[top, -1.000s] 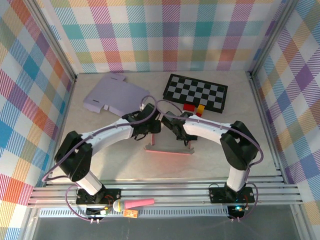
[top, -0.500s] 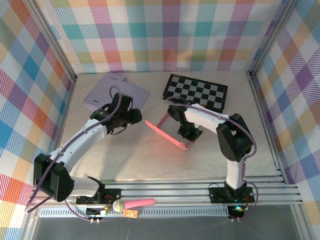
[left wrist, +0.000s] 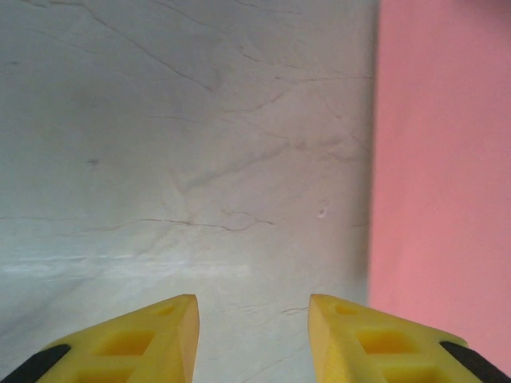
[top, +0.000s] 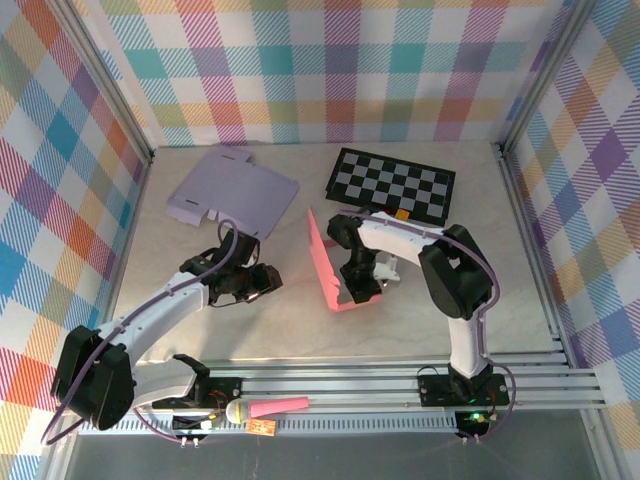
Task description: Fold the paper box
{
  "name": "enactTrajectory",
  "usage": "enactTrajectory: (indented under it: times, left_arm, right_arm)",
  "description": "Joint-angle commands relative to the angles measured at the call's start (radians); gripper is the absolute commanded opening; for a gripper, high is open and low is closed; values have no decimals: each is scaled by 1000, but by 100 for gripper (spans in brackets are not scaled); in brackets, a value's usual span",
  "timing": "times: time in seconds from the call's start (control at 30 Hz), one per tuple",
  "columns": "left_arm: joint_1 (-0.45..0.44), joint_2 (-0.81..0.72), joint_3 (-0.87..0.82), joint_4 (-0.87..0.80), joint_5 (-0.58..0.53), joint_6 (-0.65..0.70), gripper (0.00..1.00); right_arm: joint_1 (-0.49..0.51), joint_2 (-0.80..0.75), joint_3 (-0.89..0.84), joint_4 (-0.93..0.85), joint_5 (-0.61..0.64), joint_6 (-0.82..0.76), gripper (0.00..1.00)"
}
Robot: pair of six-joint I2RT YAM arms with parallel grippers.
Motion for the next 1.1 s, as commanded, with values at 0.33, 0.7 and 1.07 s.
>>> enactTrajectory:
  times: [0.33, 0.7, 1.07]
  left_arm:
    - [-9, 172, 73, 161, 63, -6, 40]
    - [-9, 178, 150, 116, 33, 20, 40]
    - [-12, 200, 183, 109, 28, 23, 41]
  right_arm:
    - [58, -47, 14, 101, -99, 66, 52]
    - [33, -324, 98, 207, 198, -712, 57]
    - [69, -210, 304, 204, -91, -1298, 61]
